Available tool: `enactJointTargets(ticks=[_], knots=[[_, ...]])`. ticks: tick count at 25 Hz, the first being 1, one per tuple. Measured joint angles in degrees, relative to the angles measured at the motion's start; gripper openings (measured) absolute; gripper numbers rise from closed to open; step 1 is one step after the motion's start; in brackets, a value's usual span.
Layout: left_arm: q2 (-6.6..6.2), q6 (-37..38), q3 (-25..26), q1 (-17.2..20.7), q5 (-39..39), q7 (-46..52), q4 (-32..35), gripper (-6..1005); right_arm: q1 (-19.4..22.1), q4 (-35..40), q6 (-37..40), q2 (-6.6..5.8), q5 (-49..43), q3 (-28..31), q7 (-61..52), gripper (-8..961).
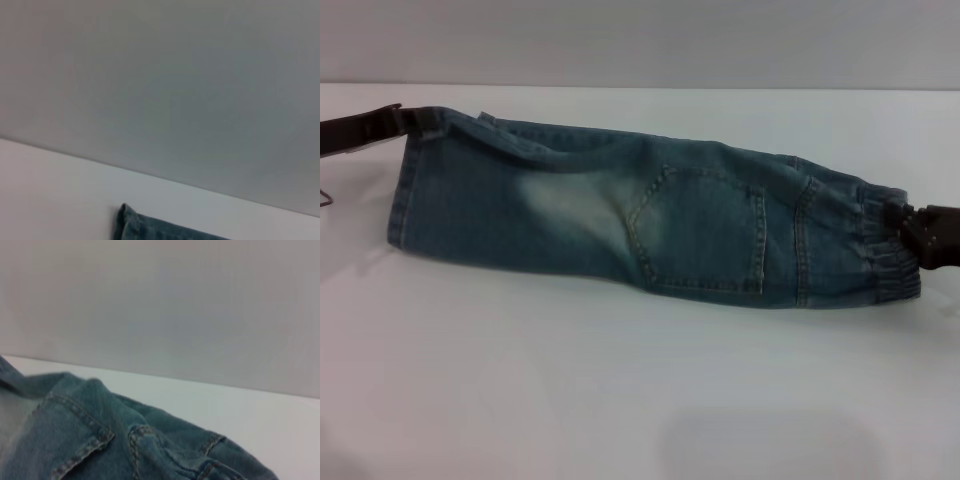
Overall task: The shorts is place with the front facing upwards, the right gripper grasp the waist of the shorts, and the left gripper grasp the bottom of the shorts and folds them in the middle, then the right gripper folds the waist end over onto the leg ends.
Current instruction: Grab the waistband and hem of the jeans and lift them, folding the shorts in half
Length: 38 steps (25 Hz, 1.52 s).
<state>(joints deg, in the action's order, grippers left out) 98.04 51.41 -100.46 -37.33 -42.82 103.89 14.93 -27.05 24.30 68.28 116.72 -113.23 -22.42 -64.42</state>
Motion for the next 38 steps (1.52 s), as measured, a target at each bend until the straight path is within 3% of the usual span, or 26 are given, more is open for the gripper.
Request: enactJointTargets(ticks=[13, 20, 28, 38], knots=[[2.77, -6.99, 0.63, -0.33, -0.07, -4.66, 4.19, 137, -0.01, -0.38, -2.22, 0.22, 6.06, 0.01, 2.33, 0], [4.05, -9.35, 3.4, -0.39, -0.07, -8.36, 6.08, 140, 0.17, -0.57, -4.34, 1.05, 6.47, 0.0, 3.7, 0], [5.51, -13.95, 4.12, -1.03, -0.09, -10.95, 6.69, 144, 0.16, -2.76, -5.31, 1.41, 14.48, 0.0, 8.3, 1], [7.06, -20.96, 4.49, -1.2, -4.39, -11.12, 7.19, 148, -1.41, -3.56, -7.5, 1.41, 15.09, -0.46, 8.44, 1]])
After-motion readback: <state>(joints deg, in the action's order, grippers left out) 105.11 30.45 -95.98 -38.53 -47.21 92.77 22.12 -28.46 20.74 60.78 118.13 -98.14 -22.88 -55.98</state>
